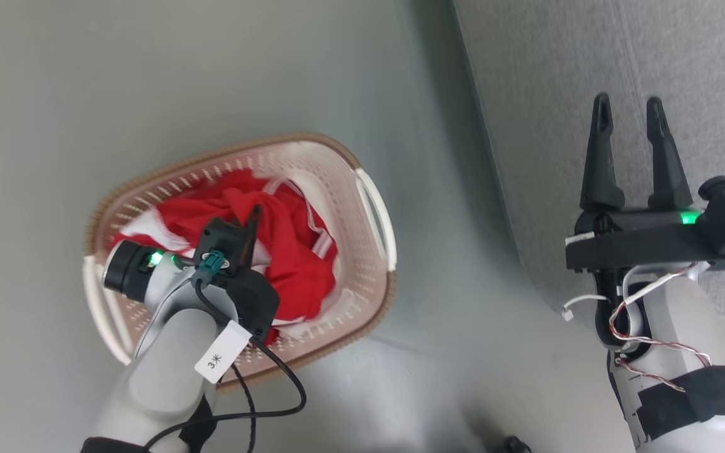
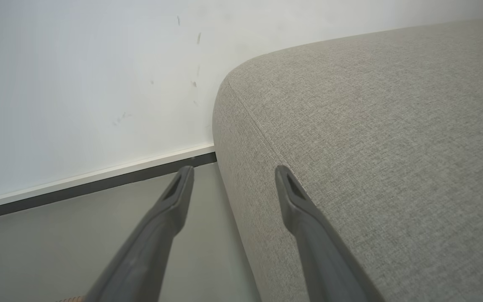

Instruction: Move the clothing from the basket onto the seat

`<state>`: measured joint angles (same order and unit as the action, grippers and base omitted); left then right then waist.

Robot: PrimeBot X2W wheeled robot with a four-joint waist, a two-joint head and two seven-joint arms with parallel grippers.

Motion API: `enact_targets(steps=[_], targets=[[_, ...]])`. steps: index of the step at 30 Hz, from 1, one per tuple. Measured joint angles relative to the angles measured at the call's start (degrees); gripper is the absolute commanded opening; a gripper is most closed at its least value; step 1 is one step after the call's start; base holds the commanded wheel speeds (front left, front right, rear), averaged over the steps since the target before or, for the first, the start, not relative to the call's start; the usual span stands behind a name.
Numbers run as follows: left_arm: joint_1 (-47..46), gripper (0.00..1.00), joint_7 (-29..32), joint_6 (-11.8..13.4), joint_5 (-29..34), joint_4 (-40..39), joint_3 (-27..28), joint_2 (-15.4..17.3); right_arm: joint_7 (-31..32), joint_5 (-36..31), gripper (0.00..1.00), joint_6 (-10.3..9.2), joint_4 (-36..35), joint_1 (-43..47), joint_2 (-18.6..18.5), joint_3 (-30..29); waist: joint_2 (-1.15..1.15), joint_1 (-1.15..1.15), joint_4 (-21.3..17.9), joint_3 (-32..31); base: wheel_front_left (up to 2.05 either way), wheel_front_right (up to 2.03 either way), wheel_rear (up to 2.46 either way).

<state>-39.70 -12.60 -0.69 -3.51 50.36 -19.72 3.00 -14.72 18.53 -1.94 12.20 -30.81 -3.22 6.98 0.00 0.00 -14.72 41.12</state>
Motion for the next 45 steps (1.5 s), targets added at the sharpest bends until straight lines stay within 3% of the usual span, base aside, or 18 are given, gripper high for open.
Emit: enact_targets(steps=[4, 14, 29, 45], targets=[[0.0, 0.0, -0.7, -2.8, -0.7, -1.5, -1.8, -0.3, 0.0, -0.7, 1.0, 0.52, 1.7, 1.4, -0.7, -0.7, 0.0, 0.0, 1.8, -3.8, 0.0, 0.0, 0.0], [-0.1, 0.0, -1.4, -4.9, -4.4, -6.7, -6.1, -0.5, 0.0, -1.5, 1.0, 1.04, 4.4, 5.0, -1.6, -2.0, 0.0, 0.0, 5.9, -11.9, 0.0, 0.0, 0.0], [-0.1, 0.0, -1.7, -5.4, -14.3, -13.3, -12.4, -0.6, 0.0, -1.9, 1.0, 1.44, 7.1, 12.2, -1.5, -3.4, -0.01, -0.01, 10.7, -24.9, 0.0, 0.0, 0.0], [-0.8, 0.0, -1.7, -5.4, -19.3, -12.6, -15.0, -0.8, 0.0, -3.4, 1.0, 2.5, 9.2, 22.0, -1.1, -2.2, 0.0, -0.01, 13.9, -38.1, 0.0, 0.0, 0.0]])
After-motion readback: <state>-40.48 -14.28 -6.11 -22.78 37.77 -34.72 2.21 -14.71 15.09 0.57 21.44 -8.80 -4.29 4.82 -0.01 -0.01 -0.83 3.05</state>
